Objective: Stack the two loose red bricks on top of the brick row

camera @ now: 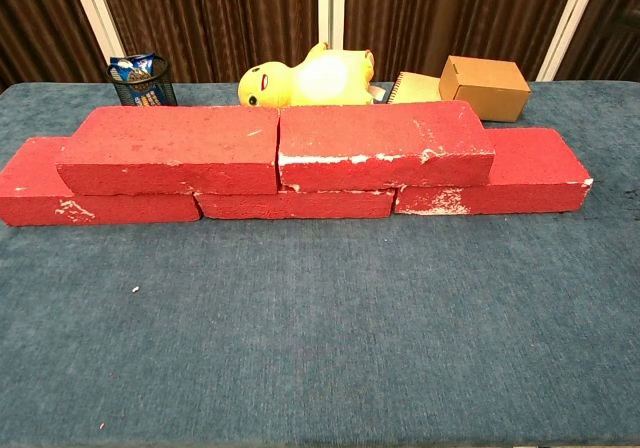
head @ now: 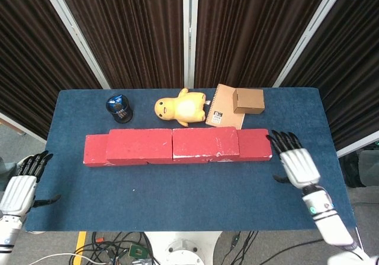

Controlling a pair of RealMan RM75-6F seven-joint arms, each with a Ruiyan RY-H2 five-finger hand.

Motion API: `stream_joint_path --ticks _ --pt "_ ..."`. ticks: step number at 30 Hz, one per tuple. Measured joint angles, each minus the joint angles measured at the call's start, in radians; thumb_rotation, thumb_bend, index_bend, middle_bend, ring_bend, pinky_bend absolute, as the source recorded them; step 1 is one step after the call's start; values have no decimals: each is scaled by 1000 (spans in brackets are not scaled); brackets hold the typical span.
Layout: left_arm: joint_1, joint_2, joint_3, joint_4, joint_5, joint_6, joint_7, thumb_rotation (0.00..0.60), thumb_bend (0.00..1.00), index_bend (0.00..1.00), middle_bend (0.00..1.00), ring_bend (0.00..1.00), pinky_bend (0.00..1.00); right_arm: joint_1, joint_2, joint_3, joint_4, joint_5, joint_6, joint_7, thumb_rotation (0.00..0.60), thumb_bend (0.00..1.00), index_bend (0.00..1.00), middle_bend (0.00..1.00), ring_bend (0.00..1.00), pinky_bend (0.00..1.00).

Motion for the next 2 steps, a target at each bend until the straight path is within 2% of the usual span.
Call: stream_joint_path --ticks 2 --pt "5 4 0 -3 0 8 21 600 47 0 0 0 0 -80 0 -31 62 -48 72 39 600 0 0 0 0 0"
